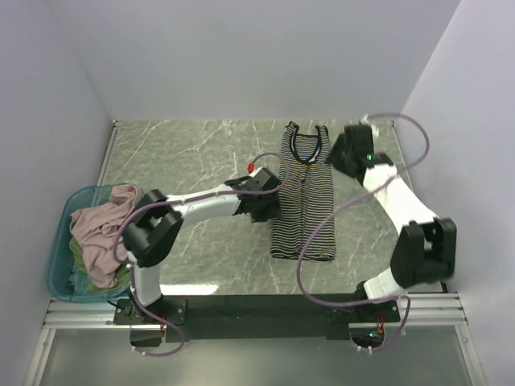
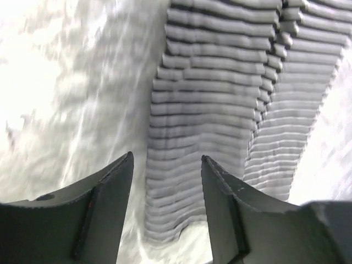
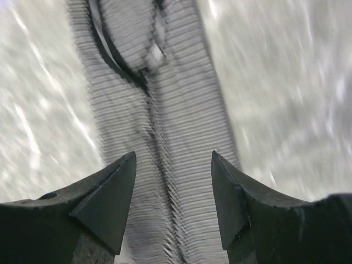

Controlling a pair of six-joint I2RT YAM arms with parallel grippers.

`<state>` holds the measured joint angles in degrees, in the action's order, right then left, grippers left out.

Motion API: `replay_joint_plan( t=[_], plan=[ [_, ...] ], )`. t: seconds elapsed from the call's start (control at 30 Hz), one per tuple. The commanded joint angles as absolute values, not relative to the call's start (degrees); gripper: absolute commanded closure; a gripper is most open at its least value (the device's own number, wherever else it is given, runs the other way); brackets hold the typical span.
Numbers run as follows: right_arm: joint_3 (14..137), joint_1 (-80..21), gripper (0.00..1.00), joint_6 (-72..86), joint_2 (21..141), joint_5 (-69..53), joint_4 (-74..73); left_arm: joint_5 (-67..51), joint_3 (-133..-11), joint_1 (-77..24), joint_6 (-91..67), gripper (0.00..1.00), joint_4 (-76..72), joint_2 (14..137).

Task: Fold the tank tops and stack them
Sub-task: Fold the tank top

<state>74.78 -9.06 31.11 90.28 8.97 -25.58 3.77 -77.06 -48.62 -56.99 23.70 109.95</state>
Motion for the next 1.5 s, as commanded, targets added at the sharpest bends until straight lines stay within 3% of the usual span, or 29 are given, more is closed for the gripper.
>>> replay_joint_plan(
  t=[0.0, 0.13, 0.3, 0.57, 0.67, 1.03, 1.2, 1.47],
  plan=[
    [61.12, -10.54, 0.37, 32.96, 82.29, 7.64, -21.1, 2.4, -70.17, -49.4, -52.65, 0.41, 22.95, 102.05],
    [45.48, -11.51, 0.37, 34.45, 72.97, 6.95, -19.34, -6.3, -62.42, -49.3, -49.22, 0.37, 17.86, 98.53],
    [34.74, -14.15, 0.37, 37.52, 64.26, 8.26, -20.12, -10.98, -57.31, -49.66, -48.51, 0.32, 13.37, 99.49],
    [28.66, -15.03, 0.37, 39.73, 59.24, 9.76, -21.1, -16.18, -54.58, -49.75, -50.88, 0.33, 5.1, 104.32],
    [28.65, -15.03, 0.37, 39.9, 60.9, 8.27, -20.04, -16.79, -54.23, -49.66, -52.12, 0.4, 4.39, 107.12],
    [32.69, -16.6, 0.37, 39.73, 68.9, 5.71, -15.73, -5.12, -53.44, -45.1, -54.23, 0.99, 11.86, 105.3],
    [33.92, -22.14, 0.37, 41.39, 69.26, 7.29, -16.69, -0.18, -46.94, -39.21, -55.37, 0.99, 14.24, 96.61],
    [29.98, -31.19, 0.37, 47.8, 64.43, 9.31, -18.81, 0.96, -38.42, -40.34, -60.47, 0.99, 13.18, 89.91]
  ],
)
